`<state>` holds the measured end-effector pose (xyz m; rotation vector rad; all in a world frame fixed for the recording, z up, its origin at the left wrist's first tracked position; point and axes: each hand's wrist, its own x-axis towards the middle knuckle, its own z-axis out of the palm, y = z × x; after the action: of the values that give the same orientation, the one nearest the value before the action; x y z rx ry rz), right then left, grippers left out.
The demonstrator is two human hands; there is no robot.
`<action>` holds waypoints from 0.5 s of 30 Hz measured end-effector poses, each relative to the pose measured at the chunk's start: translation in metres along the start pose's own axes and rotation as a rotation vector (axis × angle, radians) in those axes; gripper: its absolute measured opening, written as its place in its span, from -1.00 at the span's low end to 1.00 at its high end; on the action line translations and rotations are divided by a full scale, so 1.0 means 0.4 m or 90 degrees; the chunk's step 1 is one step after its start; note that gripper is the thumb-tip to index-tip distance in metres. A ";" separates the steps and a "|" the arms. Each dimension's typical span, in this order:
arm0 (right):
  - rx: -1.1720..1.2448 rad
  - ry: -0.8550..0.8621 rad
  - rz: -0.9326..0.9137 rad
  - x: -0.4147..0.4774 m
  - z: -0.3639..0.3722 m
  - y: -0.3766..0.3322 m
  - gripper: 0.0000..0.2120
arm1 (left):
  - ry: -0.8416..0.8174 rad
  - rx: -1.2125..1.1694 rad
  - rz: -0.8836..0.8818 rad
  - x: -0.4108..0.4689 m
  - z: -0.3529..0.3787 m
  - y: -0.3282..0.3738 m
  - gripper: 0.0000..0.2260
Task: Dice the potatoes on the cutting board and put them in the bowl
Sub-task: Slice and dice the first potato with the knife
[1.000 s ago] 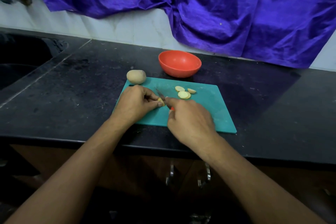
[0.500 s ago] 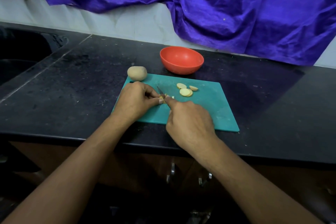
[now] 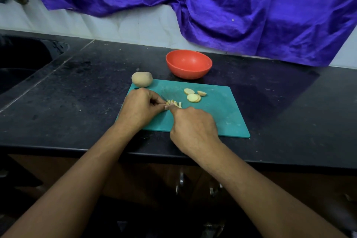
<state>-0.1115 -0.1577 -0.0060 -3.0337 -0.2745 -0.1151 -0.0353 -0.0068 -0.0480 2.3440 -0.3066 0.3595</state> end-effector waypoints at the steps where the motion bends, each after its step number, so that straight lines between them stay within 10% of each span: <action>1: -0.005 -0.002 -0.003 -0.001 0.000 0.000 -0.45 | 0.001 0.002 0.002 0.001 0.001 -0.001 -0.94; 15: 0.435 -0.007 0.082 -0.016 0.028 0.132 -0.62 | -0.006 -0.044 -0.005 -0.004 0.000 -0.012 -0.96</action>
<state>-0.1075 -0.2095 -0.0222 -2.3627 -0.0889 0.0072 -0.0354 -0.0031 -0.0517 2.2784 -0.3096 0.3298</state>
